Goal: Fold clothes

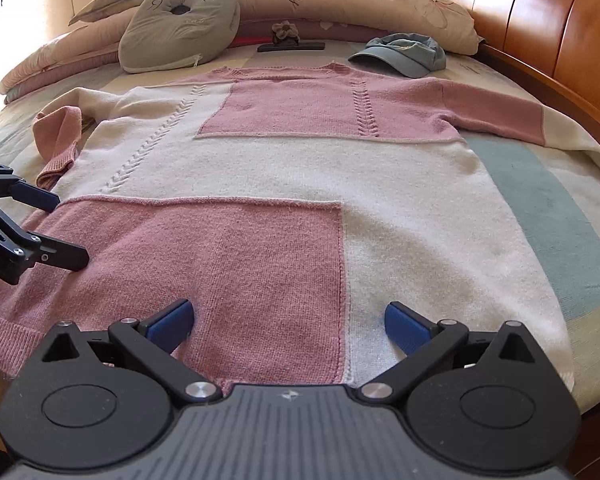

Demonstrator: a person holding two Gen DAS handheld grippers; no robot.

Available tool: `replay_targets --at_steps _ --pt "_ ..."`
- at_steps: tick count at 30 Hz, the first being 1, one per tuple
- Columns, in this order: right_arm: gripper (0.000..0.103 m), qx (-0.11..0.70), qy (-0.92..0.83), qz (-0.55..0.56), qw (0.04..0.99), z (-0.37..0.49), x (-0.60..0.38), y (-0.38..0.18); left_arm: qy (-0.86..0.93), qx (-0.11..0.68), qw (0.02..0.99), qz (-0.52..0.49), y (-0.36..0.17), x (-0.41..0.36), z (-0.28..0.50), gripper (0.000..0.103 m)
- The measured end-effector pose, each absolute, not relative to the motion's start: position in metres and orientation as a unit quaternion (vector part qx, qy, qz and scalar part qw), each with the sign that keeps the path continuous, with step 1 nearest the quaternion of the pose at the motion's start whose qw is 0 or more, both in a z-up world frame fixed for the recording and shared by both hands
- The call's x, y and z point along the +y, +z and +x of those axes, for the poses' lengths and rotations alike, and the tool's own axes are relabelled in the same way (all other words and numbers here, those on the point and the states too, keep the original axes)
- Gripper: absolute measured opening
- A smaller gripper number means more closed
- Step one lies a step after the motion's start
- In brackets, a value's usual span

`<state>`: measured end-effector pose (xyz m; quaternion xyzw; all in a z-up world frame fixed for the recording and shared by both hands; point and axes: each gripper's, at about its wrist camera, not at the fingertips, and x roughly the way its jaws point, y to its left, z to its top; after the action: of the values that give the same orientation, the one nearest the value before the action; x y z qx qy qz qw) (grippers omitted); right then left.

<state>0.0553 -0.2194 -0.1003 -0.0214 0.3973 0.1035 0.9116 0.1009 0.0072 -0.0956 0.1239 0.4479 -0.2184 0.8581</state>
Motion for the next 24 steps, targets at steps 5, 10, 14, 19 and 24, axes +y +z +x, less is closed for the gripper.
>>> replay_targets --at_steps 5,10,14,19,24 --pt "0.103 0.402 0.098 -0.029 0.91 0.058 -0.216 -0.101 -0.222 0.438 0.862 0.125 -0.085 0.018 0.102 0.102" --pt "0.103 0.403 0.097 -0.028 0.91 0.058 -0.215 -0.101 -0.217 0.388 0.887 0.127 -0.048 0.024 0.131 0.102" --pt "0.103 0.404 0.095 -0.028 0.909 0.059 -0.215 -0.101 -0.19 0.375 0.9 0.117 -0.033 0.028 0.183 0.102" --pt "0.103 0.405 0.094 -0.027 0.909 0.059 -0.215 -0.1 -0.144 0.441 0.885 0.044 -0.06 0.05 0.249 0.102" --pt "0.103 0.406 0.097 -0.027 0.909 0.057 -0.218 -0.1 -0.107 0.488 0.866 0.037 -0.093 0.074 0.242 0.102"
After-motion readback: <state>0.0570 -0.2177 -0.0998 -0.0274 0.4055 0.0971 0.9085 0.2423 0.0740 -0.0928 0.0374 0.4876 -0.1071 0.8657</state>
